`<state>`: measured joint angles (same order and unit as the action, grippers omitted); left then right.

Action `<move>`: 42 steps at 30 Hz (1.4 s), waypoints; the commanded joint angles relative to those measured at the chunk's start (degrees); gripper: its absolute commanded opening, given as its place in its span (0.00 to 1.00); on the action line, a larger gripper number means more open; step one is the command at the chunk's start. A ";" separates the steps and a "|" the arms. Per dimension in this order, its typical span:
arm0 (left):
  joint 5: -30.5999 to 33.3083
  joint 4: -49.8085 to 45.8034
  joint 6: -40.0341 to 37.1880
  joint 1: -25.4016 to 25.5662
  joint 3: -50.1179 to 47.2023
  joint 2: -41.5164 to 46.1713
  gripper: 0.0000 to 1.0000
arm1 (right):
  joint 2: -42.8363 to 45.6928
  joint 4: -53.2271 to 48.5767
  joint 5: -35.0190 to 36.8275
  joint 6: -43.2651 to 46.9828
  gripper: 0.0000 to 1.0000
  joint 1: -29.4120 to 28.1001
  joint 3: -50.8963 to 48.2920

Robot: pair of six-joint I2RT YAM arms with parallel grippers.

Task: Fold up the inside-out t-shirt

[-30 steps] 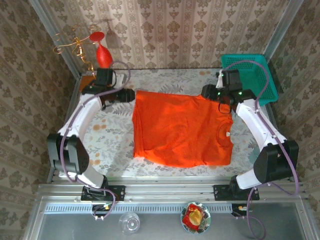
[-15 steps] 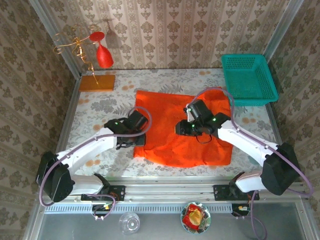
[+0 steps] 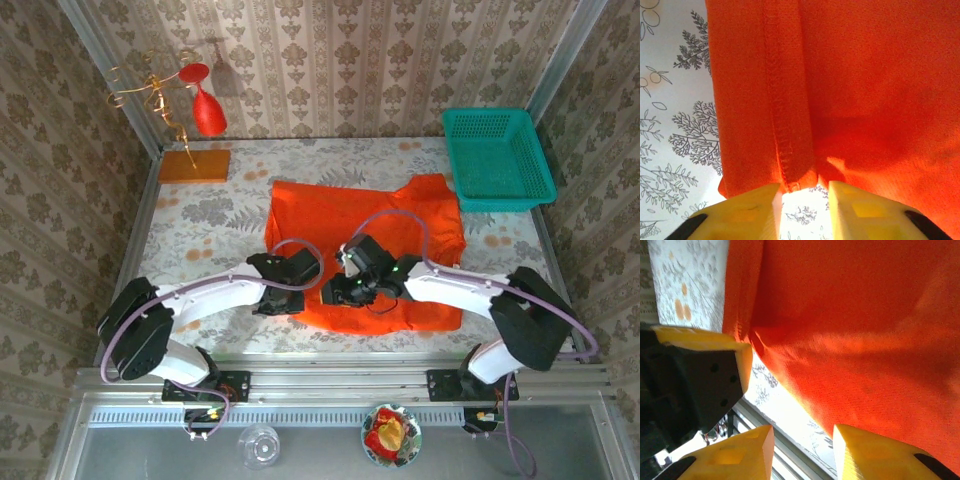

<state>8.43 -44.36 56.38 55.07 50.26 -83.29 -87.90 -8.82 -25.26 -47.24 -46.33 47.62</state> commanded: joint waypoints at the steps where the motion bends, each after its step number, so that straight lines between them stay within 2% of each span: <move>1: 0.13 1.17 1.67 -0.22 -1.38 -1.79 0.33 | -2.92 4.55 -3.52 -2.65 0.38 -1.64 0.05; 6: 0.80 0.13 1.63 -0.91 -2.51 -2.47 0.33 | -7.28 5.97 -1.71 -4.36 0.39 -1.93 0.19; 12: 2.67 -2.91 1.19 -1.63 -3.02 -1.21 0.31 | -9.38 -0.11 5.21 -2.58 0.34 -0.57 -0.07; 16: 2.96 -3.19 0.93 -2.06 -3.67 0.46 0.23 | -8.74 -0.28 6.40 -2.53 0.32 0.52 -1.63; 22: 3.87 -3.79 -0.21 -2.27 -3.60 2.92 0.01 | -8.98 -1.70 7.84 -1.80 0.30 0.89 -1.79; 29: 4.24 -4.17 -7.81 -5.86 0.60 14.78 0.00 | -7.72 -5.97 12.73 0.76 0.27 4.77 -2.33; 31: 1.05 -0.48 -12.72 -8.37 1.57 18.77 0.00 | -6.83 -6.36 12.95 1.59 0.26 6.80 -2.91; 36: -16.62 8.40 -21.87 -18.41 2.65 23.66 0.00 | -5.29 -8.15 13.26 4.66 0.26 12.42 -3.79; 42: -31.15 10.63 -31.77 -25.26 7.02 25.01 0.00 | -3.58 -8.90 12.88 6.28 0.25 18.51 -4.82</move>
<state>-12.86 -36.64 32.67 31.88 53.71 -59.51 -92.44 -12.38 -15.99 -43.13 -29.98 44.31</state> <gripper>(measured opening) 0.062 0.254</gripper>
